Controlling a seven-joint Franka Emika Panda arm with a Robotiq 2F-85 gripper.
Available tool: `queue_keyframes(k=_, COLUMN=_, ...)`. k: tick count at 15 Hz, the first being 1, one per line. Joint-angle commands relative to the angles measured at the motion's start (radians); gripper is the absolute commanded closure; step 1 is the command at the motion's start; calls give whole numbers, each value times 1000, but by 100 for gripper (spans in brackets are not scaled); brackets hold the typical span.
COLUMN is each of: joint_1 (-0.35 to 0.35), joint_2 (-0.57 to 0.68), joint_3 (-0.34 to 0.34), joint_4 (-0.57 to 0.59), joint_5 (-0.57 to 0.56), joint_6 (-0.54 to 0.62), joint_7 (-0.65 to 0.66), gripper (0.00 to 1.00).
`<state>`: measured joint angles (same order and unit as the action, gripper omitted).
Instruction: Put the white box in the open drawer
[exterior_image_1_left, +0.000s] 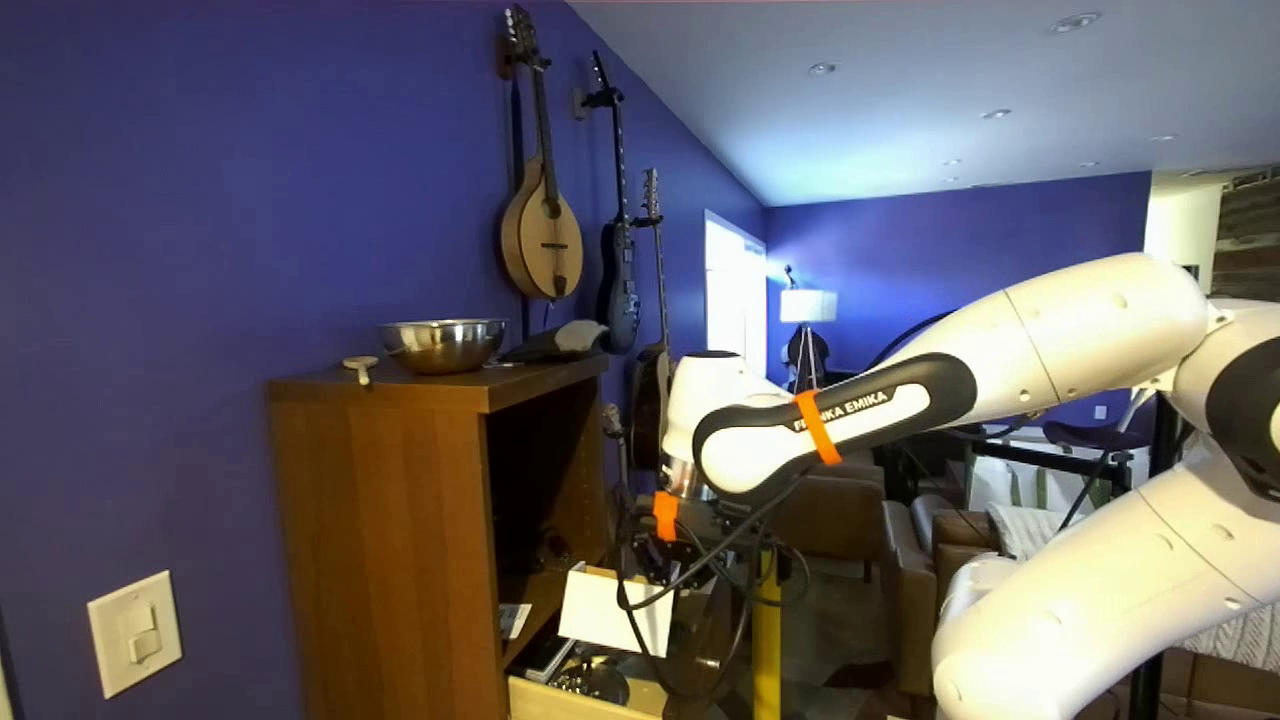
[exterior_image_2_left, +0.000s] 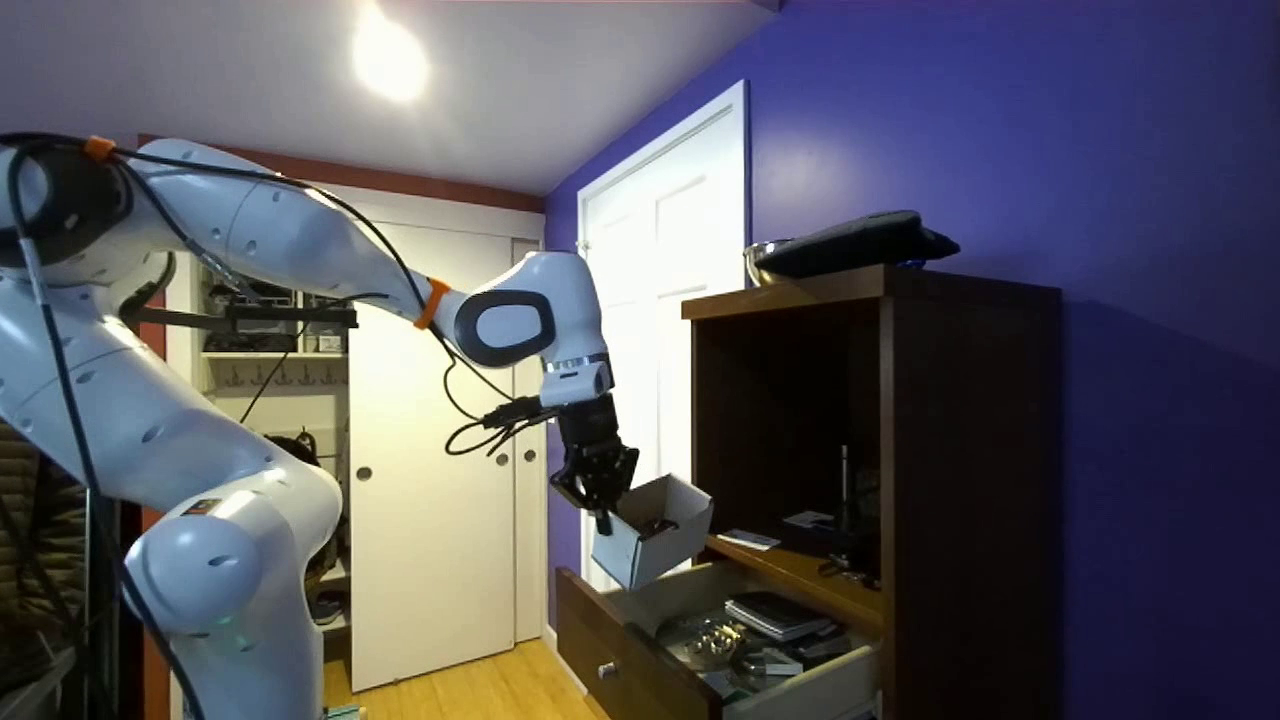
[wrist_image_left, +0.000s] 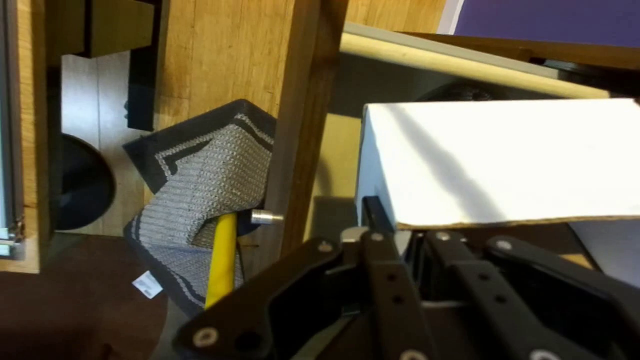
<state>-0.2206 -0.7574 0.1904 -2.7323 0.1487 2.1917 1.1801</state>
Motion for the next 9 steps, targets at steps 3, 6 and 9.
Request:
queue_keyframes(k=3, joint_1=-31, joint_2=-31, joint_3=38, joint_4=-21, joint_5=-69, joint_6=3, joint_7=192, gripper=97)
queue_keyframes(k=6, joint_1=-28, joint_2=35, joint_3=71, joint_4=5, joint_5=-105, joint_6=24, joint_7=286, gripper=97)
queue_keyframes(k=9, joint_1=-27, joint_2=131, joint_3=119, joint_4=46, joint_5=-150, joint_6=70, joint_7=371, gripper=97)
